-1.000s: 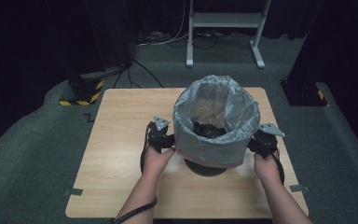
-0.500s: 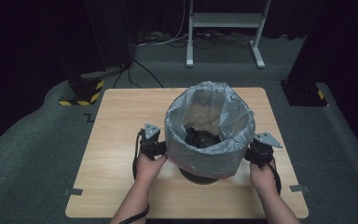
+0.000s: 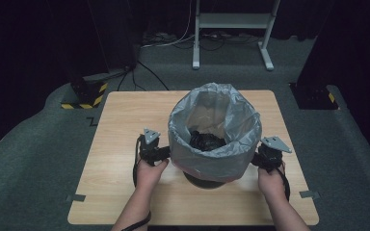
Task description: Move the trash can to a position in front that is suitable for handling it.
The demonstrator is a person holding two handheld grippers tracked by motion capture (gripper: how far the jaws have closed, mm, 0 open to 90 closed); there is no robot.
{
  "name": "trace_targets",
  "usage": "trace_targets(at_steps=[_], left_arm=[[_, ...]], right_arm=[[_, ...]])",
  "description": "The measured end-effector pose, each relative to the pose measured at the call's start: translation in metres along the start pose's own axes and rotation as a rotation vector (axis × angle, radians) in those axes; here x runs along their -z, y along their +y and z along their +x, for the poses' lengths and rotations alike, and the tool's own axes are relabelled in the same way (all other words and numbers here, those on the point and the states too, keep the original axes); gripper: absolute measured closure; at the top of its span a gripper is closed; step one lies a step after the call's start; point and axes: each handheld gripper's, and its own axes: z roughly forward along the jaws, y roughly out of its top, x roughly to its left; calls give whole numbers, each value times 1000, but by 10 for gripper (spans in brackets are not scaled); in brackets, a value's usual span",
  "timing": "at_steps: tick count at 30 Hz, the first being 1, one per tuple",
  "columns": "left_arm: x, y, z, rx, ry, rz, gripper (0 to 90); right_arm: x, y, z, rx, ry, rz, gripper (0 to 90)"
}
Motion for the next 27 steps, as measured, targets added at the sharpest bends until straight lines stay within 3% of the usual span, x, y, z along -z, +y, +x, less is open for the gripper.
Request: trace_targets(at_steps=[6, 9, 10, 11, 12, 13, 17, 23, 27], left_arm=[[17, -7, 10, -6, 10, -3, 175], [29, -10, 12, -31, 11, -1, 166], [32, -12, 12, -44, 13, 8, 165], [38, -16, 10, -91, 20, 52, 162], [38, -16, 10, -91, 20, 52, 161], [43, -21, 8, -139, 20, 98, 149], [51, -28, 4, -178, 19, 133, 149], [56, -43, 0, -170, -35, 122, 151], [57, -45, 0, -196, -54, 95, 151]], right_arm=[[10, -4, -5, 0, -7, 4, 187], [17, -6, -6, 2, 1, 5, 185], [19, -7, -6, 5, 5, 8, 185], [23, -10, -5, 0, 16, 13, 185], [23, -10, -5, 0, 16, 13, 185], [28, -14, -4, -1, 28, 16, 185], [33, -21, -3, -2, 43, 26, 186], [41, -35, -5, -27, 73, 13, 189], [40, -42, -13, -41, 77, 32, 186]])
